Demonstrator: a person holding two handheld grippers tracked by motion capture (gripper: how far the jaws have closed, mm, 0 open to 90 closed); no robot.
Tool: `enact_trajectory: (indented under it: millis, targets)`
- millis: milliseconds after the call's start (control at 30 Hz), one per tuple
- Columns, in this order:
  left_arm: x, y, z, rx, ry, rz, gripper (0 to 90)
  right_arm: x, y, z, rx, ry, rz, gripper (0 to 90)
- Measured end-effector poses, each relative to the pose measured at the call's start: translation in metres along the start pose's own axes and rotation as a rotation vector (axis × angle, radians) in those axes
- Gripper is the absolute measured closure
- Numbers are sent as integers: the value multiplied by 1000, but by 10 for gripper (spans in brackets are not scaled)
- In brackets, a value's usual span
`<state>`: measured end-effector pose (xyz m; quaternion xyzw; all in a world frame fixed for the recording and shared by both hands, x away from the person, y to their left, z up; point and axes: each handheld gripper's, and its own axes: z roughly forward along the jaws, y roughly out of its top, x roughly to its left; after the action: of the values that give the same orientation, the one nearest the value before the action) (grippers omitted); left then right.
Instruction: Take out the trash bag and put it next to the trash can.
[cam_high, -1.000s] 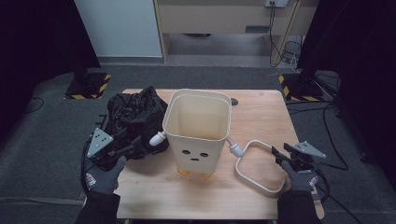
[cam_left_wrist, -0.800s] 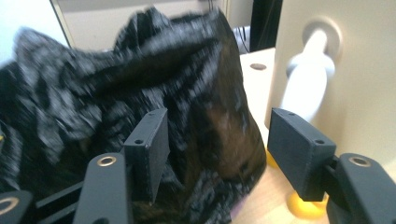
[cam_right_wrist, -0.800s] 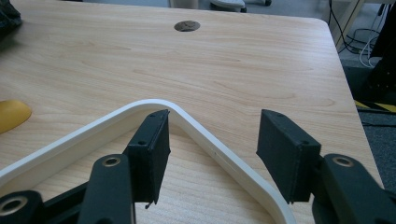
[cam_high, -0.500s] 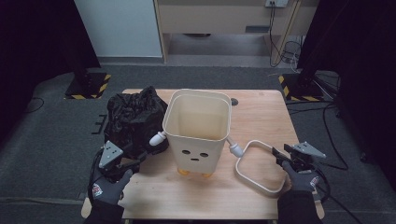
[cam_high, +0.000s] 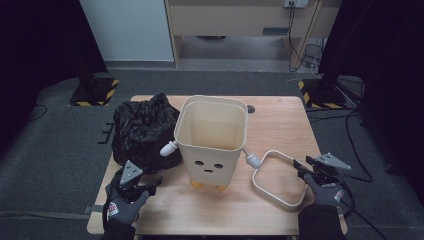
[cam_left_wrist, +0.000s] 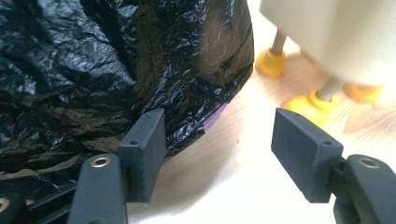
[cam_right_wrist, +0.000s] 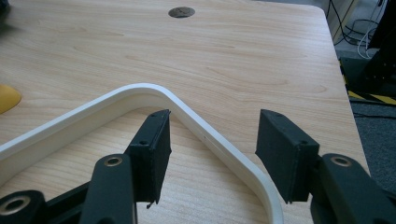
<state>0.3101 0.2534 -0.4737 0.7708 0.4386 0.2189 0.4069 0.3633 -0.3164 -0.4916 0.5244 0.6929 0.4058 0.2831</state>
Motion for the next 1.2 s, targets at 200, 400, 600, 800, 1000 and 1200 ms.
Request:
enact_trajectory:
  millis: [200, 400, 600, 800, 1000, 1200]
  targets:
    - [-4, -1, 1, 8, -6, 14, 353, -2, -1, -1, 0, -2, 1, 449]
    - [-8, 3, -4, -29, -11, 24, 356, -2, -2, -1, 17, -6, -2, 450]
    - [-12, 0, 3, 11, -38, 42, 350, -2, -4, 0, 29, -2, -5, 449]
    - [-12, -9, 19, 99, -60, 60, 340, -4, -5, 1, 43, 3, -12, 450]
    - [-5, -22, 35, 183, -65, 55, 325, -9, -9, 3, 82, -5, -23, 453]
    - [0, -31, 43, 218, -40, 30, 308, -13, -11, 4, 100, -5, -15, 467]
